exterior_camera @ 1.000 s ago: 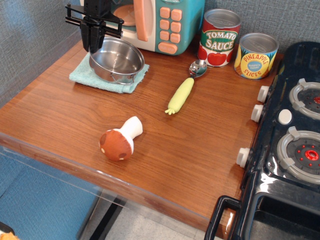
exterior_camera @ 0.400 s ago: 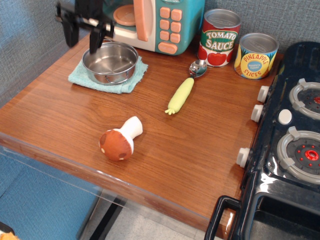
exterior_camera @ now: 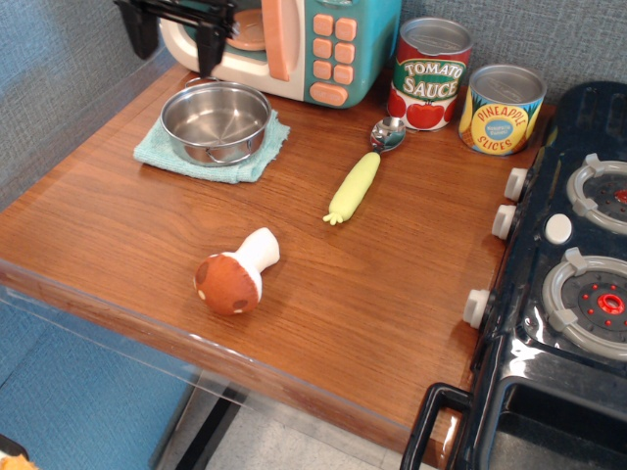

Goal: Move the pot to the towel.

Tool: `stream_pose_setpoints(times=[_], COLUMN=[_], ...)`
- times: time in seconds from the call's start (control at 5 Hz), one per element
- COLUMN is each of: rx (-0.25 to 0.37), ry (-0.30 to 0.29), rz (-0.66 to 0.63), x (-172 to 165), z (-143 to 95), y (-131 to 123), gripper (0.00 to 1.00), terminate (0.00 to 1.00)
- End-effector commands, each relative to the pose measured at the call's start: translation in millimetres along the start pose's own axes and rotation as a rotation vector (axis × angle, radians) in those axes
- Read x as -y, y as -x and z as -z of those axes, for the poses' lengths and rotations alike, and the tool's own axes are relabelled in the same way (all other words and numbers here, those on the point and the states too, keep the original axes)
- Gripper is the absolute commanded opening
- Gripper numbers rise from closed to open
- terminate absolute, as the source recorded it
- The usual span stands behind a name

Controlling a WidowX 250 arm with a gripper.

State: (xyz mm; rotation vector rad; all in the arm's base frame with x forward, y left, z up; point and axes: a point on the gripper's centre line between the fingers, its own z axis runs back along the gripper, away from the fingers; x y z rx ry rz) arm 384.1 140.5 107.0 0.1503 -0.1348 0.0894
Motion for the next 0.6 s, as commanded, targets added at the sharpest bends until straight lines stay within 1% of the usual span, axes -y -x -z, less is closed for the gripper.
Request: stream_pose_setpoints(times=[0.0,0.2,0.4], rx=[0.009,0.009,0.009], ry=[-0.031,-0.031,-0.031], rz=[0.027,0.027,0.027], x=[4.9,4.9,4.9], z=[-19.1,-19.1,-19.1], y=[11.0,11.0,11.0], gripper=[1.0,1.0,1.0], terminate=[0.0,0.0,1.0])
